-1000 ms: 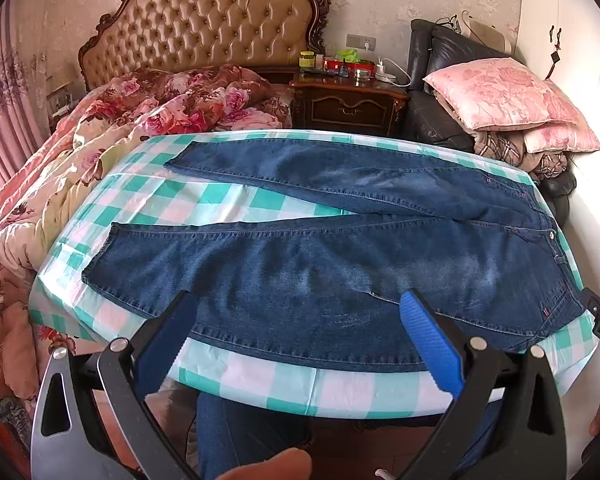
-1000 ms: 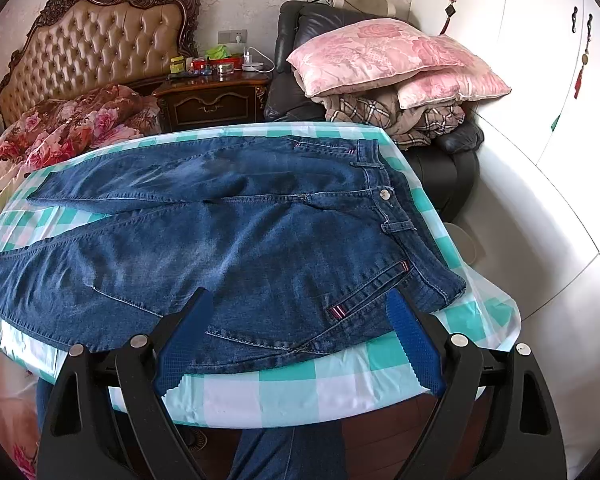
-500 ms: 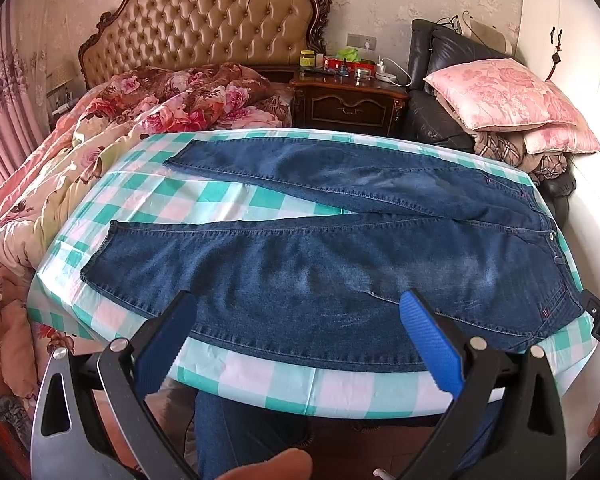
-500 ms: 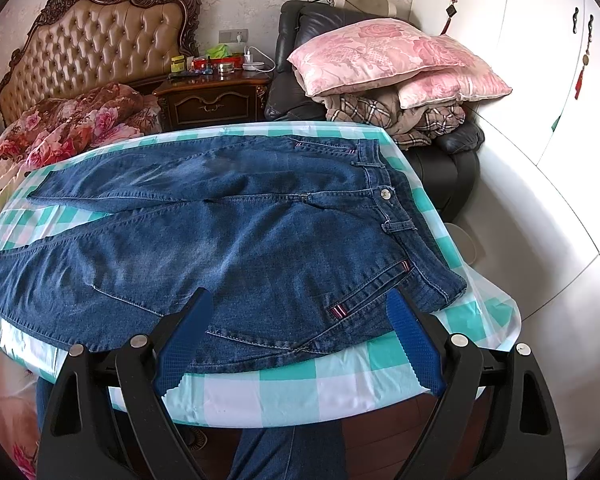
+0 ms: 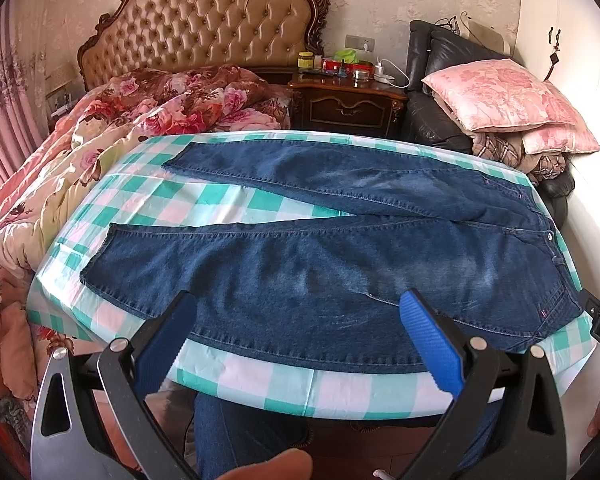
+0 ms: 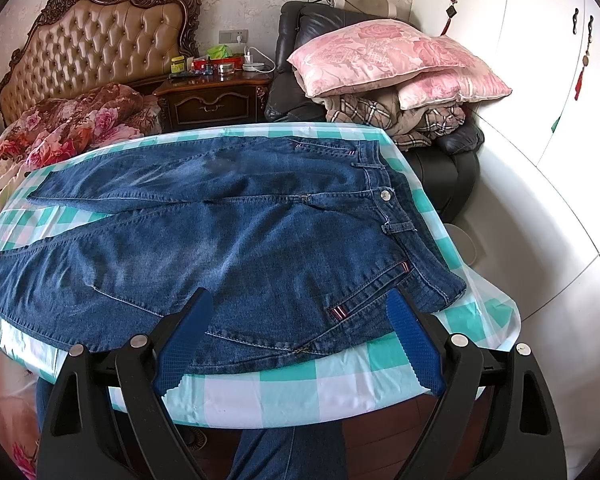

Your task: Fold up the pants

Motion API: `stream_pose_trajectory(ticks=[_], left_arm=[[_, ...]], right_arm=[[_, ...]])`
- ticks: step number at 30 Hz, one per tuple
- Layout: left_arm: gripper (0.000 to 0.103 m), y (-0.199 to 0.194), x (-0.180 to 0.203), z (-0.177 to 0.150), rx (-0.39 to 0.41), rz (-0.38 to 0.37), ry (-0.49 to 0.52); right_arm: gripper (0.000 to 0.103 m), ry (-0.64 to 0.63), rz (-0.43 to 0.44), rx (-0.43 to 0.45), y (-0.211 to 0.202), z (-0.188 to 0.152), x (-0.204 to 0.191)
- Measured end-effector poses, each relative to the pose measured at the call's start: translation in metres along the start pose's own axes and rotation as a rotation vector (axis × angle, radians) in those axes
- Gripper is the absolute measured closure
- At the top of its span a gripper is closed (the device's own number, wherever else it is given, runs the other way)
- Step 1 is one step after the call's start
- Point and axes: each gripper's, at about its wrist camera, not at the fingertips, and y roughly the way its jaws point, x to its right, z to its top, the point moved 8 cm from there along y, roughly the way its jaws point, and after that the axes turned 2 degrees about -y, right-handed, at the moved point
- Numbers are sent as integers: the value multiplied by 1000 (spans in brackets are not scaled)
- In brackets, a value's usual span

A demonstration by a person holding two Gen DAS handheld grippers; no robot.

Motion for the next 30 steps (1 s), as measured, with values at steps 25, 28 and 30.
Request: stream_pose_trajectory(ticks=[25, 28, 30], left_arm=[[1, -1, 3, 2, -4, -4, -2], [1, 1, 5, 2, -8, -4, -2], [1, 2, 5, 1, -10, -4, -2]], right_arm=[[18, 0, 1, -3, -1, 1, -1], [18, 0, 1, -5, 0, 1, -1], [18, 1, 1, -7, 1, 1, -1]])
